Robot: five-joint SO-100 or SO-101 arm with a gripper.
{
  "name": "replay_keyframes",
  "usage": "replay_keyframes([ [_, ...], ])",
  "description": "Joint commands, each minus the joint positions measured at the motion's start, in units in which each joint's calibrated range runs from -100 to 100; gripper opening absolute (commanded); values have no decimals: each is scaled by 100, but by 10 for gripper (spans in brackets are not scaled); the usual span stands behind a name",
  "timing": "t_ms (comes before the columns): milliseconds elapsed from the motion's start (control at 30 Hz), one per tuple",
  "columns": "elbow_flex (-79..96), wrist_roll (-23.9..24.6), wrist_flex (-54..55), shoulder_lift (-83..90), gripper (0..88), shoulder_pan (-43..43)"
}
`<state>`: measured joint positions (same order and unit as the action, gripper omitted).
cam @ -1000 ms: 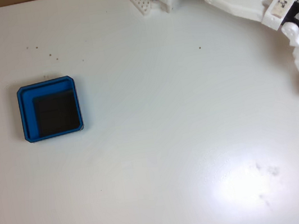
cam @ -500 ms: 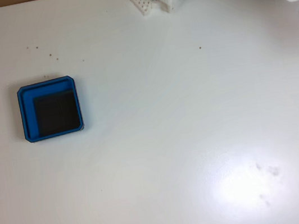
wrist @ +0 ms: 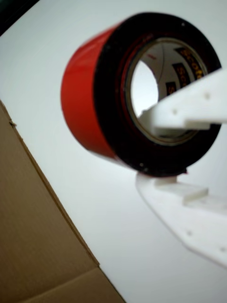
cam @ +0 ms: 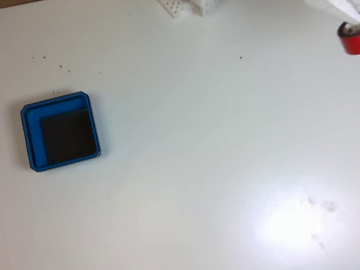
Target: Pick the red roll and drop it in the blue box
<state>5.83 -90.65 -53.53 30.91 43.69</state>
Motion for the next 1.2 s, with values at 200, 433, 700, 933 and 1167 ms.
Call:
replay_keyframes([
  [200, 810, 29, -2, 931, 5, -2293],
  [433, 810, 29, -2, 881, 5, -4589],
  [700, 873, 29, -2, 864, 6, -6875],
  [933, 882, 20, -2, 856, 6, -8409],
  [1167, 891, -24, -2, 20, 6, -9386],
])
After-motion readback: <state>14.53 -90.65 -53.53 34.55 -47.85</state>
